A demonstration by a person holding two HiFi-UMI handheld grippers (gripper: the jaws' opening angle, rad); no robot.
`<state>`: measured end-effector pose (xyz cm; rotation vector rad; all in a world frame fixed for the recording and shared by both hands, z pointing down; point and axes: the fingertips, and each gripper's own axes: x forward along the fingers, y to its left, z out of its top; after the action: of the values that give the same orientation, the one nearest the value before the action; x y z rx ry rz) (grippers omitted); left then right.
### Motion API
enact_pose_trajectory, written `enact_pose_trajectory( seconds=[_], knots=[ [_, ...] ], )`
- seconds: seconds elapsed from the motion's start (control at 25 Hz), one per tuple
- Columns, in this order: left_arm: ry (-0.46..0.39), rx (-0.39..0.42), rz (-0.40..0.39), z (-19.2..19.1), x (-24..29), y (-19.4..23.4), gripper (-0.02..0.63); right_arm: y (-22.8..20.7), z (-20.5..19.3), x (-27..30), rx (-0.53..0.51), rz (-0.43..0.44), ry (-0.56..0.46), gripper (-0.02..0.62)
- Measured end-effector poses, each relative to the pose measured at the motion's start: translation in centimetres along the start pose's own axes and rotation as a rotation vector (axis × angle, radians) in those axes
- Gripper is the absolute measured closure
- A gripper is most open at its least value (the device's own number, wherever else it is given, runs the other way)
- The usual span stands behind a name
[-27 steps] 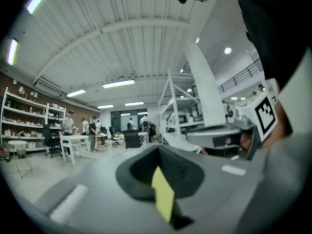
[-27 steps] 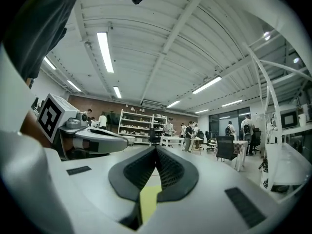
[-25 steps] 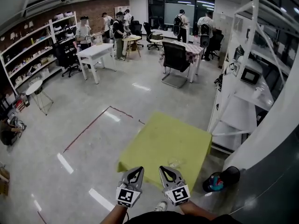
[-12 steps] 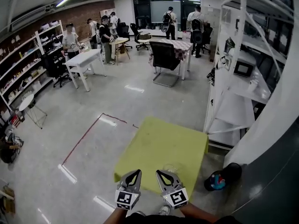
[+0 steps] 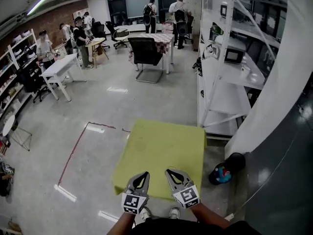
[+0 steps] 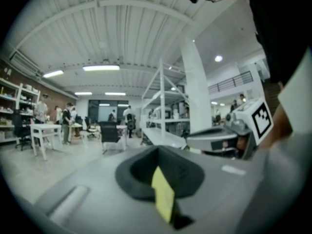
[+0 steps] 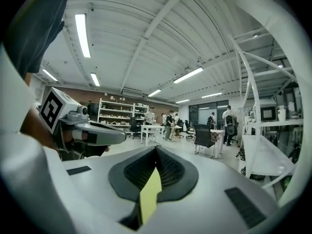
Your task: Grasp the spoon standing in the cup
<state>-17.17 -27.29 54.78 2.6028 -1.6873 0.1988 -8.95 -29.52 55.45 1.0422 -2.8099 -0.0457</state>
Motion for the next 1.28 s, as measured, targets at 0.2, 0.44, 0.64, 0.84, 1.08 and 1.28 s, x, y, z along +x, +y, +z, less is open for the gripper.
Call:
enact_pose_trajectory(
  seconds=[0.2, 0.44, 0.64, 0.84, 1.08, 1.28],
  knots=[
    [0.034, -0.016, -0.047, -1.4, -0.3, 0.4, 0.6, -0.2, -0.8, -0.8, 0.011, -0.09, 0.017, 0.589],
    [0.032, -0.037, -0.081, -2.9, -0.1, 1.3, 0.6, 0.2, -3.8, -1.5, -0.01, -0.137, 0.116, 0.589],
    [0.077, -0.07, -0.106, -4.1, 1.8, 0.5, 0.6, -1.0, -8.3, -2.9, 0.05, -0.156, 0.233, 0.588],
    [0.133, -0.083, -0.141, -6.9, 2.8, -0.3, 0.6, -0.5, -12.7, -2.5, 0.08, -0.101, 0.337, 0.429],
    [0.176, -0.095, -0.154, -9.7, 4.1, -0.8, 0.6, -0.3, -17.8, -0.3, -0.007, -0.041, 0.449, 0.403],
    [0.214, -0.1, -0.144, -11.6, 3.9, -0.3, 0.6, -0.4, -20.6, 1.3, -0.039, -0.021, 0.504, 0.422]
  ],
)
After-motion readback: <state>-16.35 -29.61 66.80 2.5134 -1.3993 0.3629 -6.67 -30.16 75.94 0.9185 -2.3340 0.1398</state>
